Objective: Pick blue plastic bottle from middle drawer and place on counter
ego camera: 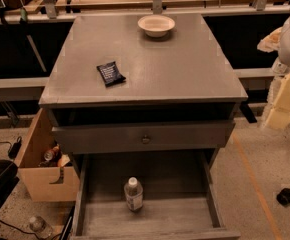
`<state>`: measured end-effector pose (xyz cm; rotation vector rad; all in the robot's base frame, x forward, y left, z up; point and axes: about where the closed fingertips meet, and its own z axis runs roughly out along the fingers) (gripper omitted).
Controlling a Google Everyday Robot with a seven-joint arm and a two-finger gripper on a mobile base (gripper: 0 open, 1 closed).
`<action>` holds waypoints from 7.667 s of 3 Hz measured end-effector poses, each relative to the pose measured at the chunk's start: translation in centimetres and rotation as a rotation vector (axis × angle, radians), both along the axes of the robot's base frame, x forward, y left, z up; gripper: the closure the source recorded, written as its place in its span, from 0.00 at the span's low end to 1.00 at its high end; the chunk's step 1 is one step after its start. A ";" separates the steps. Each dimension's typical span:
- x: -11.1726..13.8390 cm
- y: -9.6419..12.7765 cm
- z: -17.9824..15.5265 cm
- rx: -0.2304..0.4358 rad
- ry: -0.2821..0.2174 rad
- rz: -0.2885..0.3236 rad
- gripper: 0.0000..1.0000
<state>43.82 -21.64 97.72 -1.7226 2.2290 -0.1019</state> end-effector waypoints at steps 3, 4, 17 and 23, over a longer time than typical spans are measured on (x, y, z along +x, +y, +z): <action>0.5 -0.3 -6.1 0.231 -0.004 -0.012 0.00; -0.4 1.2 -13.4 0.429 -0.004 0.012 0.00; 6.7 26.4 -52.2 1.240 -0.032 0.156 0.71; 10.0 16.6 -24.9 1.271 -0.142 -0.110 1.00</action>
Offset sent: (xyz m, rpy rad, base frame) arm 0.0100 -0.0184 -0.0334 0.2063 -0.0156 -0.0601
